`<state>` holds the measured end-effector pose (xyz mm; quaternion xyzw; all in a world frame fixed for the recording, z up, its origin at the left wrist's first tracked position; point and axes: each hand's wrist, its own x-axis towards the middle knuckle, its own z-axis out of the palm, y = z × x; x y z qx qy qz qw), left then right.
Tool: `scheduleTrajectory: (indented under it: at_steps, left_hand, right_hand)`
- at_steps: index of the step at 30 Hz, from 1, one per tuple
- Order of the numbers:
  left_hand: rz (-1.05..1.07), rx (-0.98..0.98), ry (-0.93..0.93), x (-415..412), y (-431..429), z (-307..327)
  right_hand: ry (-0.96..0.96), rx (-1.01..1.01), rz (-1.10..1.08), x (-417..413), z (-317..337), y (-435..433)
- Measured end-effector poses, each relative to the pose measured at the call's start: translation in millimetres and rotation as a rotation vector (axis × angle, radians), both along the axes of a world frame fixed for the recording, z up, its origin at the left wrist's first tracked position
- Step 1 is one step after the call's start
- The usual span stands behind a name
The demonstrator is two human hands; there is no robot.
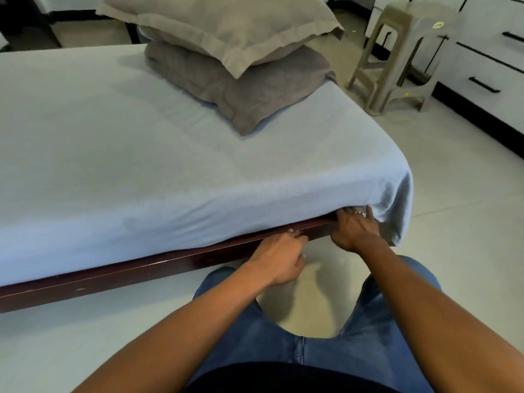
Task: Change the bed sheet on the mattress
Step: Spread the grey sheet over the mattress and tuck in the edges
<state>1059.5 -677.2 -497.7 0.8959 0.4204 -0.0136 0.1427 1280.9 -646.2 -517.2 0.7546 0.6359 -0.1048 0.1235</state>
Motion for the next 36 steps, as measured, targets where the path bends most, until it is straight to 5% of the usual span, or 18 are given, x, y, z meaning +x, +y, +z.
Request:
scheduleTrajectory:
  at_steps: [5, 10, 13, 19, 23, 30, 36]
  left_hand:
    - [0.339, 0.296, -0.173, -92.8, -34.2, -16.0]
    - [0.583, 0.345, -0.191, -159.8, -25.2, -34.5]
    - [0.541, 0.251, -0.186, -161.7, -19.5, -42.5]
    - [0.479, 0.210, -0.055, -172.6, -22.6, -50.8]
    - [0.453, 0.230, 0.004, -163.0, -15.1, -30.8]
    - [0.211, 0.297, -0.131, -121.8, -12.0, -31.3]
    - [0.012, 0.175, -0.170, -36.5, 7.9, -12.7]
  right_hand:
    - [-0.030, 0.025, -0.001, -59.4, 3.7, -42.3]
    - [0.383, 0.212, 0.407, -163.3, 13.6, -56.0]
    - [0.404, 0.186, 0.570, -211.2, 16.6, -38.5]
    - [0.153, 0.090, 0.638, -237.0, -3.8, -37.0]
    - [0.365, 0.103, 0.664, -217.8, -7.5, -45.9]
    - [0.227, 0.328, 0.294, -127.6, 6.8, -35.3]
    - [0.414, 0.190, 0.317, -105.3, 17.4, -36.3]
